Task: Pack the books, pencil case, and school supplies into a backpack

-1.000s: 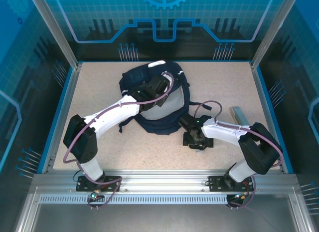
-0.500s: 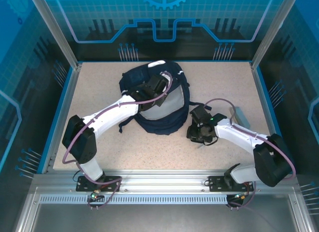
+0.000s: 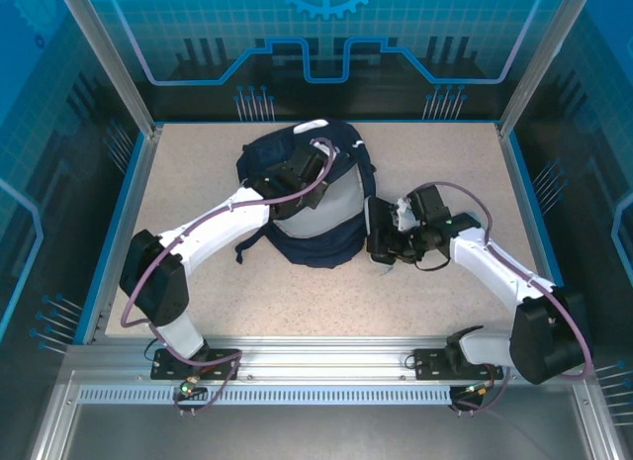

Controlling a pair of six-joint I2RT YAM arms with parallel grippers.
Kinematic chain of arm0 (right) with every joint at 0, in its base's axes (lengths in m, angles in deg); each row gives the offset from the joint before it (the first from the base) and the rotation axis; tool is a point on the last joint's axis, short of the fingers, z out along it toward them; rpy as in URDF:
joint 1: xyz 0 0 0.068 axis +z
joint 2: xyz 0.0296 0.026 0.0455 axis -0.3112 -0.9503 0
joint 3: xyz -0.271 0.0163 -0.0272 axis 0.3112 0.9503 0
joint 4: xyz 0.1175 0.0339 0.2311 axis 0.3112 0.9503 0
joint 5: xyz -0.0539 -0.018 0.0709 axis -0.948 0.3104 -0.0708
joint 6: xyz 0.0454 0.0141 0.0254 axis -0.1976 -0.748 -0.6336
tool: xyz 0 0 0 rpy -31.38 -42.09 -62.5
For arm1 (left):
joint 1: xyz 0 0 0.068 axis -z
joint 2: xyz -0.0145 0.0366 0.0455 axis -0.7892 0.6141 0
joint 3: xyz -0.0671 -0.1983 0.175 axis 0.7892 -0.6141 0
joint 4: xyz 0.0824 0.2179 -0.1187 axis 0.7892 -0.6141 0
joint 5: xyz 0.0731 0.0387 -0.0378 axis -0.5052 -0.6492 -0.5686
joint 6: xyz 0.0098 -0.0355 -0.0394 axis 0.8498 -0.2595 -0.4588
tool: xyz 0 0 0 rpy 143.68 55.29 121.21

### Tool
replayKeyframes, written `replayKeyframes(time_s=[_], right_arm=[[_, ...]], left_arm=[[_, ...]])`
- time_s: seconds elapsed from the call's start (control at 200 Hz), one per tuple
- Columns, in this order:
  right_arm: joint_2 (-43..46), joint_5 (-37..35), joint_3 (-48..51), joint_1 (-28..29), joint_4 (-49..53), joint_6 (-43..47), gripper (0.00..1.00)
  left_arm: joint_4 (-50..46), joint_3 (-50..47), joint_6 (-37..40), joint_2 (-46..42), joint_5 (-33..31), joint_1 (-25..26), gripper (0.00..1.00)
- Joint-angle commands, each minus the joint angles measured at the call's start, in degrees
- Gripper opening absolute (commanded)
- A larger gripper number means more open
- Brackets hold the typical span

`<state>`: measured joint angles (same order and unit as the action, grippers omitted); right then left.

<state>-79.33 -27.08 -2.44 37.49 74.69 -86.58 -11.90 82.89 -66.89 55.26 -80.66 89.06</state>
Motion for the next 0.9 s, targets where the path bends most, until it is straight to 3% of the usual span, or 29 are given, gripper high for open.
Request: replayKeyframes(time_s=[0.0, 0.42, 0.69, 0.895], right_arm=[[-0.3, 4.0, -4.8, 1.6, 1.7, 4.4, 0.42], [-16.3, -5.3, -19.0, 7.5, 6.4, 8.5, 0.45], [-32.8, -11.2, -38.0, 7.8, 10.9, 9.3, 0.47], [-36.3, -20.3, -43.0, 8.6, 7.7, 5.7, 0.70]], left_arm=[[-0.6, 2.5, -3.0, -3.0, -0.7, -1.4, 0.00], [1.7, 4.0, -3.7, -3.9, 3.6, -1.4, 0.00], [1.4, 3.0, -4.4, -4.6, 4.5, -1.3, 0.00], [1.1, 2.8, -5.3, -4.1, 4.8, -1.3, 0.00]])
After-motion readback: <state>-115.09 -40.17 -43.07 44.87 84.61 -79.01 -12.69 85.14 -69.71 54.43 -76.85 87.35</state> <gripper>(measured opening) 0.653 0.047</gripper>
